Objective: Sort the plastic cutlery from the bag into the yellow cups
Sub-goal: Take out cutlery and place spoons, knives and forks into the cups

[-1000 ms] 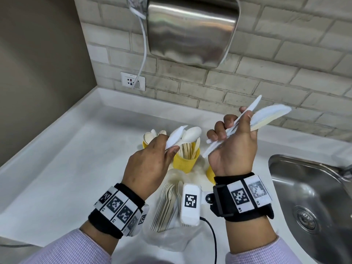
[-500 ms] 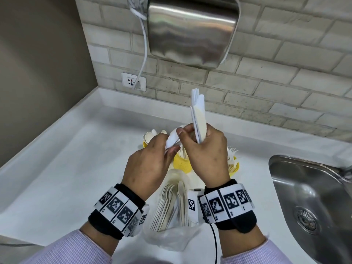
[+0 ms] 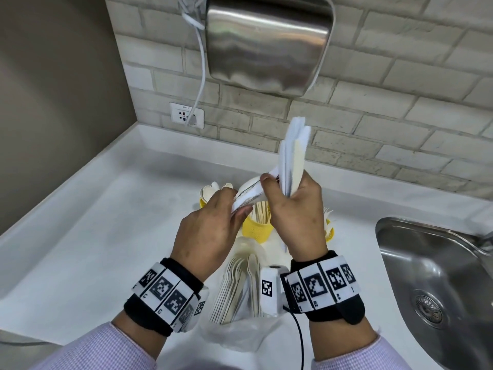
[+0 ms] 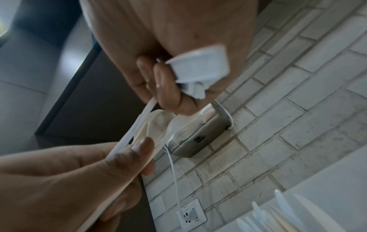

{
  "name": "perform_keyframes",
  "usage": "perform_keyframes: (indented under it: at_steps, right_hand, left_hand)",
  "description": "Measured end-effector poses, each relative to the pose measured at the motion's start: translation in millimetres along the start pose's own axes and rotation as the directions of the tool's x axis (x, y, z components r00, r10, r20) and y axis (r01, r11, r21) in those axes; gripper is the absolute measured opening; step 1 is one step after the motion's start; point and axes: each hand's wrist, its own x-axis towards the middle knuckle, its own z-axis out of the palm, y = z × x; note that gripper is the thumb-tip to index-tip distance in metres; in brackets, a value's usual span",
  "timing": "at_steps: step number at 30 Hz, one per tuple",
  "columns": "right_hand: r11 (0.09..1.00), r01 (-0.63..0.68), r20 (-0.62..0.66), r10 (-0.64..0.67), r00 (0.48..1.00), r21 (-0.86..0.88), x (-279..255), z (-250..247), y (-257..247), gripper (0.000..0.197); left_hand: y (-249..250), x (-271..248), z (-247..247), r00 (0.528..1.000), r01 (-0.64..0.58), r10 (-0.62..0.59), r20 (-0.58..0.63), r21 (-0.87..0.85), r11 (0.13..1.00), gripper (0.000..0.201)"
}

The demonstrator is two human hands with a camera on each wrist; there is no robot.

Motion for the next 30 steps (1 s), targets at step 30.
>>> perform_keyframes:
  at_steps: [30]
  right_hand:
    - [0.391,-0.063,-0.177,0.549,0.817,0.918,16.8,-38.4,0.5,0.017]
  left_hand:
    - [8.2,-0.1,-8.2,0.948,0.313,-0.281,0.151,-0.612,0.726,0.031]
